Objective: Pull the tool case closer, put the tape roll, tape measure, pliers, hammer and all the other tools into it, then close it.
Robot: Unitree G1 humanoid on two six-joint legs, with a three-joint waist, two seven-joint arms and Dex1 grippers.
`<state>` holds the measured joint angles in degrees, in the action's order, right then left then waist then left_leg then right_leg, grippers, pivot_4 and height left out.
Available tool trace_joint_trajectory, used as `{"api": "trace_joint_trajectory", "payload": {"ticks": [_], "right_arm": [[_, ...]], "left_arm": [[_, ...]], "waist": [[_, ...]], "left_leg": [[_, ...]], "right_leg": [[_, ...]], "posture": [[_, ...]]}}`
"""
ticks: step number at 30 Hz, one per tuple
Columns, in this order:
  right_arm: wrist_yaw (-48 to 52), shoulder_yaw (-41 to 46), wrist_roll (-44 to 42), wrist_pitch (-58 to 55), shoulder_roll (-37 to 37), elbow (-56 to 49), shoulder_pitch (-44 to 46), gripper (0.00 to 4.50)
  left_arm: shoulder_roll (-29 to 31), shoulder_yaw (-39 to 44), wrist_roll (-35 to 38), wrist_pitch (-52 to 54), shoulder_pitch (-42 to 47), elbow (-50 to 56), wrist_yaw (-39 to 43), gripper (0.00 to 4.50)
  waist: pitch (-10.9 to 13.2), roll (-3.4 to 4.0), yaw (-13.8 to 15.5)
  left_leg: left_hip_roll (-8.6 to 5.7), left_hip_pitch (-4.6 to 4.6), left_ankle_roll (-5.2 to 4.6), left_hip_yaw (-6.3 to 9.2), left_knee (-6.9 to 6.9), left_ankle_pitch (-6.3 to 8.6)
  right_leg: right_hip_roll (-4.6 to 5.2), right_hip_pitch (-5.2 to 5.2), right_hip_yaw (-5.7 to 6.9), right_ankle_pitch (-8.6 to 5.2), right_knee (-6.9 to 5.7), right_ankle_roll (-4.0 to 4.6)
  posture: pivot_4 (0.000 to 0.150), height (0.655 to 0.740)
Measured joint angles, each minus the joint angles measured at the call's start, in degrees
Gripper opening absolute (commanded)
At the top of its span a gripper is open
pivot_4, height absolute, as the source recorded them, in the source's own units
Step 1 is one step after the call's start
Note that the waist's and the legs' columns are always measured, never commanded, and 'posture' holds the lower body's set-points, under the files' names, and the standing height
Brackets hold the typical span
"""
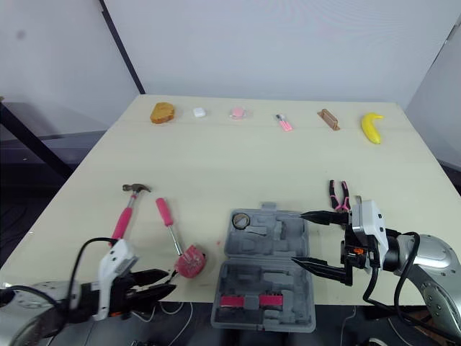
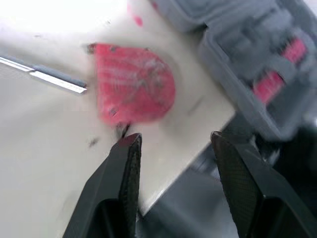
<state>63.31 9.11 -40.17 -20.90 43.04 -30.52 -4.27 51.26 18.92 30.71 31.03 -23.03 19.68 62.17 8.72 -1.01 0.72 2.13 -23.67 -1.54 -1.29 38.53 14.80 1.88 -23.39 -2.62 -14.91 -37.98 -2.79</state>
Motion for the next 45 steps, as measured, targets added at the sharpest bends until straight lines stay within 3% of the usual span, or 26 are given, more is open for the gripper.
{"api": "trace_joint_trajectory", "payload": {"ticks": [3, 7, 9, 20, 29, 33, 40, 45], "right_arm": [[-0.1, -0.1, 0.3, 0.1, -0.2, 0.0, -0.1, 4.50], [-0.6, 0.0, 0.6, 0.7, -0.3, -0.3, -0.9, 4.50], [-1.3, 0.1, 0.7, 1.0, -0.3, -0.7, -1.4, 4.50], [-3.8, 3.3, 0.3, 1.0, 0.5, -4.7, -5.9, 4.50], [-5.0, 4.6, -0.3, 0.8, 1.0, -7.2, -8.0, 4.50], [-5.3, 4.9, -0.4, 0.5, 1.1, -8.0, -9.4, 4.50], [-5.0, 5.5, -1.0, 0.0, 1.8, -10.0, -10.6, 4.50], [-3.4, 5.4, -1.3, 0.0, 3.5, -10.2, -10.2, 4.50]], "left_arm": [[0.4, 0.9, 0.1, -8.2, 3.1, -7.2, 8.6, 2.41], [3.6, -3.4, -0.1, -12.4, 11.6, -15.0, 19.3, 4.03], [4.6, -7.2, -2.2, -18.0, 18.3, -19.7, 24.5, 4.45], [5.8, -39.2, -8.1, -37.9, 49.3, -37.9, 26.8, 4.45], [7.2, -66.0, -8.3, -56.1, 66.5, -49.3, 26.9, 4.45], [6.3, -71.2, -8.4, -60.4, 69.4, -52.3, 27.0, 4.45], [0.4, -71.4, -14.1, -68.2, 70.2, -60.0, 27.0, 4.45], [0.0, -71.2, -16.5, -70.7, 70.1, -61.7, 27.0, 4.45]], "waist": [[0.0, -0.03, 0.2], [0.0, -0.05, 0.2], [0.0, -0.05, 0.0], [0.0, -0.11, -0.3], [0.0, -0.13, -0.1], [0.0, -0.13, 0.0], [0.1, -0.15, 0.0], [0.1, -0.15, 0.0]], "left_leg": [[-0.01, -0.03, 0.00, -0.01, 0.01, 0.00], [-0.03, -0.06, 0.00, -0.05, 0.05, 0.00], [-0.04, -0.06, 0.00, -0.07, 0.03, 0.00], [-0.11, -0.10, -0.01, -0.01, 0.10, 0.00], [-0.10, -0.14, -0.01, -0.02, 0.13, 0.00], [-0.10, -0.14, -0.01, -0.02, 0.15, 0.00], [-0.10, -0.17, -0.01, -0.03, 0.23, 0.00], [-0.08, -0.16, -0.01, 0.00, 0.24, 0.00]], "right_leg": [[0.05, 0.01, 0.01, -0.01, 0.03, 0.01], [0.02, 0.01, 0.08, 0.00, 0.01, -0.01], [0.00, 0.00, 0.04, 0.09, 0.02, -0.16], [-0.23, 0.03, 0.01, 0.12, -0.03, -0.20], [-0.27, 0.03, 0.00, 0.12, -0.04, -0.20], [-0.27, 0.03, 0.00, 0.12, -0.04, -0.21], [-0.28, 0.06, 0.05, 0.12, -0.05, -0.21], [-0.29, 0.06, 0.04, 0.12, -0.06, -0.21]], "posture": [[0.150, 0.7400], [0.150, 0.7400], [0.150, 0.7400], [0.150, 0.7400], [0.150, 0.7400], [0.150, 0.7400], [0.150, 0.7400], [0.150, 0.7400]]}}
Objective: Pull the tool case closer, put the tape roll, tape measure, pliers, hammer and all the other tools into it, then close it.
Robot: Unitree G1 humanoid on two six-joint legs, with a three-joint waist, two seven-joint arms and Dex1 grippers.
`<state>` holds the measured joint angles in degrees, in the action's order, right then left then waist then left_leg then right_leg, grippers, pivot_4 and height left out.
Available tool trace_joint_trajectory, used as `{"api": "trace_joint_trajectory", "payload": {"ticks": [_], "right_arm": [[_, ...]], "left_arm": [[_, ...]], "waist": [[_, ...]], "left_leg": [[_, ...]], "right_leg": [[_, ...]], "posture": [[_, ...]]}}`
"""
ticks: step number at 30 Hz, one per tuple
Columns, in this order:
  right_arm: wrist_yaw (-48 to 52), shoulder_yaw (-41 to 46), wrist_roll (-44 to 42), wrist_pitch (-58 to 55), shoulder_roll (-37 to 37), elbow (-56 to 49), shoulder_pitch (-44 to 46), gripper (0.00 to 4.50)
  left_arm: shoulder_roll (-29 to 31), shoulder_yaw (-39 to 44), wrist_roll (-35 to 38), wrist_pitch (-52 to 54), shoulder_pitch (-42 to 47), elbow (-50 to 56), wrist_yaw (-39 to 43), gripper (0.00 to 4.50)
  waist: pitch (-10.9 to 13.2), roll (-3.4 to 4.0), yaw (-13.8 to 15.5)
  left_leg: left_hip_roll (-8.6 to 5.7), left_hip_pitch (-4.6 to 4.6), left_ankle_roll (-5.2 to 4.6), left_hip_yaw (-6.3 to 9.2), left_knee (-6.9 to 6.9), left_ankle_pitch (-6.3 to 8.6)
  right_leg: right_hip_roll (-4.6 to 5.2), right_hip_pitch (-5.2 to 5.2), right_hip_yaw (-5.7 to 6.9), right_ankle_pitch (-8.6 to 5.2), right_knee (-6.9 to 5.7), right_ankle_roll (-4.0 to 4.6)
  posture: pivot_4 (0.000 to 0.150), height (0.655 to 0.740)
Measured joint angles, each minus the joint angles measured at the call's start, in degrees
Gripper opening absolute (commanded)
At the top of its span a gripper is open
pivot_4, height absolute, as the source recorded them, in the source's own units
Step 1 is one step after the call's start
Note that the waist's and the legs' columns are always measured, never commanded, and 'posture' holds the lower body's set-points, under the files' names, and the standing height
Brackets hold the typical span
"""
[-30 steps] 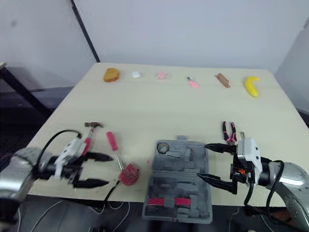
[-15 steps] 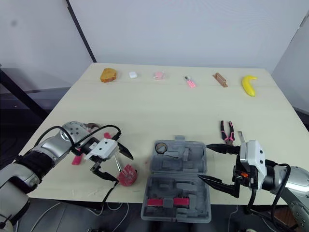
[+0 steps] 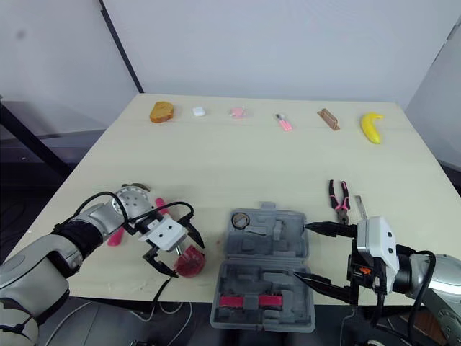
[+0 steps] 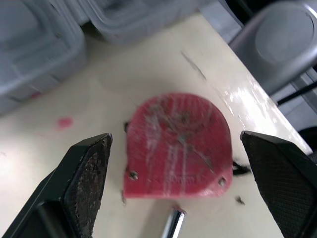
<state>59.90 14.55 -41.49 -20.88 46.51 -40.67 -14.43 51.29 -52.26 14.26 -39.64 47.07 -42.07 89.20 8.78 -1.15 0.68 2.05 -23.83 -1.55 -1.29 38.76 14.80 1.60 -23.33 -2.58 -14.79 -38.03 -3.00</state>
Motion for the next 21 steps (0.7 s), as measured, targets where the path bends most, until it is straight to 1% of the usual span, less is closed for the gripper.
{"api": "trace_joint_trajectory", "payload": {"ticks": [5, 6, 11, 12, 14, 15, 16, 21], "right_arm": [[2.2, -1.0, 0.0, 0.3, 1.3, 0.5, 4.6, 4.50], [2.8, -1.8, 0.1, 0.3, 1.7, 1.0, 6.1, 4.50], [3.9, -3.3, 0.4, 0.3, 2.0, 1.7, 8.4, 4.50], [4.0, -3.4, 0.5, 0.3, 2.0, 1.8, 8.5, 4.50], [4.2, -3.6, 0.7, 0.3, 2.0, 2.1, 8.6, 4.50], [4.3, -3.6, 0.8, 0.3, 2.0, 2.1, 8.6, 4.50], [4.4, -3.7, 0.8, 0.3, 2.0, 2.2, 8.6, 4.50], [4.7, -4.4, 1.0, 0.3, 2.0, 2.4, 8.5, 4.50]], "left_arm": [[-2.6, 1.9, -4.1, -2.6, -0.3, -3.4, 0.0, 4.45], [-3.4, 3.7, -5.5, -3.5, -0.6, -4.6, 0.0, 4.45], [-5.0, 8.3, -8.0, -5.4, -2.4, -6.3, 0.0, 4.45], [-5.2, 8.9, -8.3, -5.4, -2.5, -6.3, 0.0, 4.06], [-5.5, 10.6, -8.6, -5.4, -3.5, -6.2, 0.1, 3.70], [-5.5, 11.5, -8.6, -5.4, -4.1, -6.2, 0.1, 3.13], [-5.5, 12.3, -8.6, -5.3, -4.6, -6.0, 0.1, 3.00], [-5.6, 17.1, -8.6, -2.8, -8.4, -3.0, 0.0, 2.99]], "waist": [[0.0, 0.00, 0.0], [0.0, -0.01, 0.1], [0.0, 0.00, 0.1], [0.0, 0.00, 0.1], [0.0, 0.01, 0.2], [0.0, 0.01, 0.1], [0.0, 0.01, 0.1], [0.0, 0.01, 0.1]], "left_leg": [[0.00, -0.01, 0.00, 0.00, 0.05, 0.00], [0.00, -0.01, 0.00, -0.01, 0.06, 0.00], [0.01, -0.01, 0.00, 0.01, 0.07, 0.00], [0.01, -0.01, 0.00, 0.01, 0.07, 0.00], [0.01, -0.01, 0.00, 0.01, 0.10, 0.00], [0.01, 0.00, 0.00, 0.02, 0.10, 0.00], [0.01, 0.00, 0.00, 0.02, 0.10, 0.00], [0.04, 0.01, 0.00, 0.05, 0.12, 0.00]], "right_leg": [[0.00, 0.01, 0.01, 0.00, -0.01, -0.01], [0.00, 0.01, 0.03, 0.00, 0.00, 0.00], [0.01, 0.01, 0.03, 0.01, -0.02, 0.00], [0.01, 0.02, 0.03, 0.00, -0.02, -0.01], [0.02, 0.04, 0.04, 0.01, -0.02, -0.01], [0.02, 0.04, 0.03, 0.01, -0.02, -0.01], [0.02, 0.04, 0.04, 0.01, -0.03, -0.01], [0.02, 0.06, 0.04, 0.01, -0.04, -0.01]], "posture": [[0.150, 0.7400], [0.150, 0.7400], [0.150, 0.7400], [0.150, 0.7400], [0.150, 0.7400], [0.150, 0.7400], [0.150, 0.7400], [0.150, 0.7400]]}}
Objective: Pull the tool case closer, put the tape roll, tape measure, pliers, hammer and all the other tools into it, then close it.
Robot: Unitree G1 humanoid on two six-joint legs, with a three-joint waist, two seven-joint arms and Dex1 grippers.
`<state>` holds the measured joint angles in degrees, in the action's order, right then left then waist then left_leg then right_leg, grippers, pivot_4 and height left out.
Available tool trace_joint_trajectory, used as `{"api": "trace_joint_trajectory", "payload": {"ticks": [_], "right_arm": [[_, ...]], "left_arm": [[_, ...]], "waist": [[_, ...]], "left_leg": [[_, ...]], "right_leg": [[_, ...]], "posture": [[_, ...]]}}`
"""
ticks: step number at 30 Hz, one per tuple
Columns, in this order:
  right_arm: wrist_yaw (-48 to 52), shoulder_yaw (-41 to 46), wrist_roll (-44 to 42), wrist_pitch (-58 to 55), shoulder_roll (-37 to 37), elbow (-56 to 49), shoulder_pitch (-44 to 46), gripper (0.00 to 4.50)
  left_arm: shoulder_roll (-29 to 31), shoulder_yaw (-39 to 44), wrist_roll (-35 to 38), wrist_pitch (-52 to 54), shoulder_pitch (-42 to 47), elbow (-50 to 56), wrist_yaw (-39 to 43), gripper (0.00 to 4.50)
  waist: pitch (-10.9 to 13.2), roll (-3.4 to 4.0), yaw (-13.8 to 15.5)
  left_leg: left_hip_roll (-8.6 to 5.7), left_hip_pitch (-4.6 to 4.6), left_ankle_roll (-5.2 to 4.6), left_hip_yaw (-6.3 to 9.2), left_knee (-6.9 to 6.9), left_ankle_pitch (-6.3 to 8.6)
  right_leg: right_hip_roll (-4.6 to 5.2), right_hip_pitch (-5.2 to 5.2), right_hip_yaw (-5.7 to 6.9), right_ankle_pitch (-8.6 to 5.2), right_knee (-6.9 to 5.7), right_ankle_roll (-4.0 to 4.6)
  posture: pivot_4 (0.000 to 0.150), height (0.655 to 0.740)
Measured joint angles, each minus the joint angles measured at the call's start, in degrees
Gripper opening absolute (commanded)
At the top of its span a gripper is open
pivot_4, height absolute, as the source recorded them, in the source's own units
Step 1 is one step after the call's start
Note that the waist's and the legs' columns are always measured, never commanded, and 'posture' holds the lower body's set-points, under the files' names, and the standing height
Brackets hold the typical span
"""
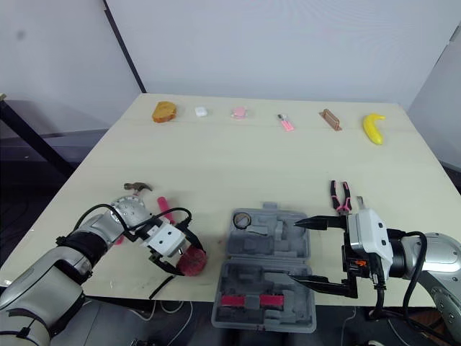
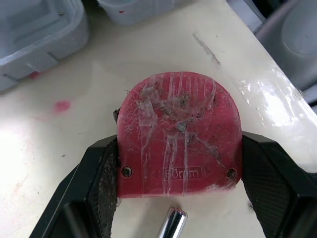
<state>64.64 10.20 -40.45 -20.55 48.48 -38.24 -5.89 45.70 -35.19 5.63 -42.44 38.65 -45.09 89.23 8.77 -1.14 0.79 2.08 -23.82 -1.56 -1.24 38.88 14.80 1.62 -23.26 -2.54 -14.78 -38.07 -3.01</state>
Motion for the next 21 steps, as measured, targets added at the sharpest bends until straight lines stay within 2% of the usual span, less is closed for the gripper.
{"api": "trace_joint_trajectory", "payload": {"ticks": [5, 8, 9, 12, 17, 21], "right_arm": [[-0.3, -0.7, 0.3, -0.2, 0.0, 0.4, 0.1, 4.50], [-3.7, -2.6, 2.3, -2.1, -0.4, 1.2, 0.9, 4.50], [-6.7, -5.0, 4.2, -4.4, -0.6, 1.2, 1.9, 4.50], [-12.7, -9.5, 6.5, -9.2, -2.5, 1.3, 4.8, 4.50], [-16.8, -12.5, 8.6, -11.8, -4.8, 1.4, 9.3, 4.50], [-21.7, -12.8, 6.3, -23.5, -5.4, 3.8, 14.8, 4.50]], "left_arm": [[1.6, 4.1, 1.4, 7.0, -6.2, 8.0, -0.4, 2.99], [5.2, 8.9, 4.4, 20.9, -12.7, 19.3, -3.7, 2.99], [7.8, 11.6, 6.4, 30.8, -15.6, 26.8, -6.5, 2.99], [11.3, 17.3, 9.8, 47.7, -17.8, 40.2, -11.3, 2.99], [11.2, 20.9, 12.2, 64.4, -19.0, 53.6, -18.3, 2.99], [9.1, 21.8, 12.7, 72.0, -18.3, 59.2, -21.8, 2.99]], "waist": [[0.0, 0.00, -0.1], [0.0, -0.04, -0.5], [0.0, -0.04, -0.7], [0.0, 0.00, -0.5], [0.1, -0.01, -0.3], [0.1, -0.01, -0.2]], "left_leg": [[0.05, 0.02, 0.00, 0.07, 0.00, 0.00], [0.16, 0.02, 0.00, 0.15, 0.00, 0.00], [0.20, 0.02, 0.00, 0.19, 0.00, 0.00], [0.10, 0.06, 0.00, 0.15, 0.02, 0.00], [0.04, 0.05, 0.00, 0.14, 0.05, 0.00], [0.01, 0.06, 0.01, 0.10, 0.06, 0.00]], "right_leg": [[0.00, 0.00, -0.01, 0.00, -0.03, 0.00], [-0.01, -0.02, -0.01, 0.00, -0.08, 0.01], [0.01, -0.03, -0.01, -0.01, -0.14, 0.01], [0.08, -0.05, -0.03, -0.02, -0.25, 0.00], [0.06, -0.06, -0.03, -0.03, -0.25, -0.01], [0.03, -0.06, -0.05, -0.02, -0.26, 0.00]], "posture": [[0.150, 0.7400], [0.150, 0.7400], [0.150, 0.7400], [0.150, 0.7400], [0.150, 0.7400], [0.150, 0.7400]]}}
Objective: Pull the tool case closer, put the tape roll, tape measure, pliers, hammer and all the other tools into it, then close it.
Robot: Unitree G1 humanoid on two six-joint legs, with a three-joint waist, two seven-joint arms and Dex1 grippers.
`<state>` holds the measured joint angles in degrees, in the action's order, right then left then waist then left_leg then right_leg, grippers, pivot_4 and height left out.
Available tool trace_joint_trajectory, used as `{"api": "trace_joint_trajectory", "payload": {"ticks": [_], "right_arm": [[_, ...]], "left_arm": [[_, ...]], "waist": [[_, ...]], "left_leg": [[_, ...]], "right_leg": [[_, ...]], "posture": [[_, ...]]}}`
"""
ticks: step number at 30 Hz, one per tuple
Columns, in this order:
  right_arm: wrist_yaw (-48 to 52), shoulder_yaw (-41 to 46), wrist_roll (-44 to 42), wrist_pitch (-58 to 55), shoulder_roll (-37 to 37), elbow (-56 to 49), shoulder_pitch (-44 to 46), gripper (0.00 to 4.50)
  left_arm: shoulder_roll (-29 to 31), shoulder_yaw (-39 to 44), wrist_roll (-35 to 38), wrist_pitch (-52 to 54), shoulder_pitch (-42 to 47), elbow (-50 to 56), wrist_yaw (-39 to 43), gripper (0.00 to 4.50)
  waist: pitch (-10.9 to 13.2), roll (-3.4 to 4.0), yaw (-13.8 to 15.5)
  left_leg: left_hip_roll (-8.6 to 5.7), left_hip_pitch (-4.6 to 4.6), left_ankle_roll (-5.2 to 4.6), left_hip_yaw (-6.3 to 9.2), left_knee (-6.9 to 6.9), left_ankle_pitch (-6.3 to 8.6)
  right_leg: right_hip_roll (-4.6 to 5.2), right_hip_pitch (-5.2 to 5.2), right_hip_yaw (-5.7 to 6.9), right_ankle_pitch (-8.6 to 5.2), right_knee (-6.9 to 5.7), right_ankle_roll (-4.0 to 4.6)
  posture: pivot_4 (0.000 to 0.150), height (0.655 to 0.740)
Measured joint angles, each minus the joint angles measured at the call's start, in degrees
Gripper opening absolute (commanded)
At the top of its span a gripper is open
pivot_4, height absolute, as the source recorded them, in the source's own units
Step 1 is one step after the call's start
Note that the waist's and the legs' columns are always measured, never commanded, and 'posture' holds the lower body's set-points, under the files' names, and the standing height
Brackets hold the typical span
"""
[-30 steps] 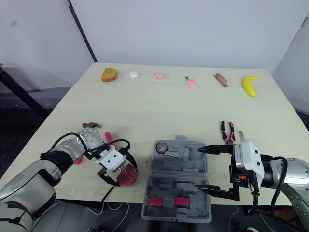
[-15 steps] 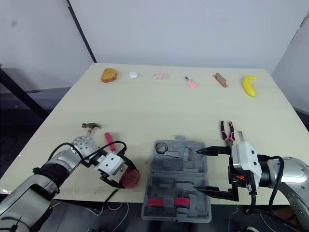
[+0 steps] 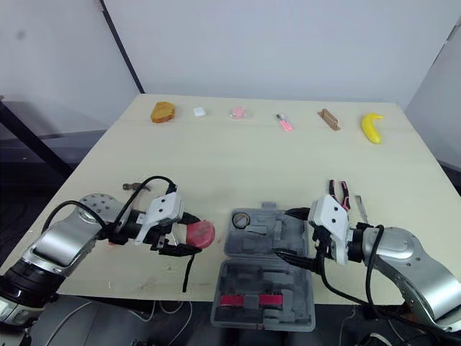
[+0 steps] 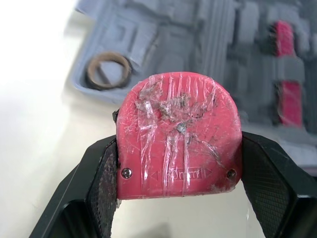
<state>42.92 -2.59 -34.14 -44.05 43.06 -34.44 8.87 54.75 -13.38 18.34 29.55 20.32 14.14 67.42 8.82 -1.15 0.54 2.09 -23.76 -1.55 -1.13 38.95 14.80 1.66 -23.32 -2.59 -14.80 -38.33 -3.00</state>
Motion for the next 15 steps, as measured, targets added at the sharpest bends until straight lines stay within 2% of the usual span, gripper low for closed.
{"api": "trace_joint_trajectory", "payload": {"ticks": [1, 2, 5, 6, 11, 15], "right_arm": [[-2.7, -0.1, -2.7, -7.0, -2.1, 1.8, 3.6, 4.50], [-3.3, -0.1, -3.6, -8.7, -2.4, 2.0, 4.2, 4.50], [-8.5, 0.5, -9.8, -23.5, -7.2, 5.6, 10.2, 4.50], [-8.7, 0.5, -10.0, -24.2, -7.5, 5.8, 10.4, 4.50], [-16.5, 8.1, -17.6, -43.0, -24.0, 14.8, 17.6, 4.50], [-22.1, 11.3, -20.2, -48.0, -28.7, 17.9, 19.7, 4.50]], "left_arm": [[-2.1, -0.5, 0.0, 1.5, 1.1, 1.9, -1.0, 2.99], [-2.3, -0.5, -0.1, 1.7, 1.2, 2.2, -1.2, 2.99], [-5.0, -1.1, -0.5, 2.5, 3.9, 3.1, -2.3, 2.99], [-5.1, -1.2, -0.6, 2.5, 4.1, 3.2, -2.4, 2.99], [-9.7, -5.4, -3.8, 0.5, 7.8, 2.8, -2.8, 2.99], [-11.1, -6.6, -5.8, -1.1, 9.0, 2.0, -2.8, 2.99]], "waist": [[0.0, -0.01, 0.0], [0.0, -0.01, 0.1], [0.0, 0.00, 0.1], [0.0, -0.01, 0.1], [0.0, -0.01, 0.0], [0.0, 0.01, 0.0]], "left_leg": [[0.00, -0.01, 0.00, -0.01, 0.01, 0.00], [-0.02, -0.02, 0.00, -0.02, 0.02, 0.00], [0.00, -0.04, 0.00, -0.01, 0.02, 0.00], [-0.01, -0.05, 0.00, -0.01, 0.02, 0.00], [-0.02, -0.09, 0.00, -0.04, 0.02, 0.00], [-0.03, -0.11, 0.00, -0.06, 0.02, 0.00]], "right_leg": [[-0.02, 0.00, 0.01, 0.00, 0.00, 0.01], [-0.04, -0.01, 0.01, 0.00, 0.00, 0.02], [-0.08, -0.02, 0.00, 0.00, -0.01, 0.03], [-0.09, -0.04, 0.00, 0.00, -0.01, 0.03], [-0.11, -0.14, -0.09, 0.01, -0.14, 0.03], [-0.09, -0.18, -0.12, 0.01, -0.18, 0.03]], "posture": [[0.150, 0.7400], [0.150, 0.7400], [0.150, 0.7400], [0.150, 0.7400], [0.150, 0.7400], [0.150, 0.7400]]}}
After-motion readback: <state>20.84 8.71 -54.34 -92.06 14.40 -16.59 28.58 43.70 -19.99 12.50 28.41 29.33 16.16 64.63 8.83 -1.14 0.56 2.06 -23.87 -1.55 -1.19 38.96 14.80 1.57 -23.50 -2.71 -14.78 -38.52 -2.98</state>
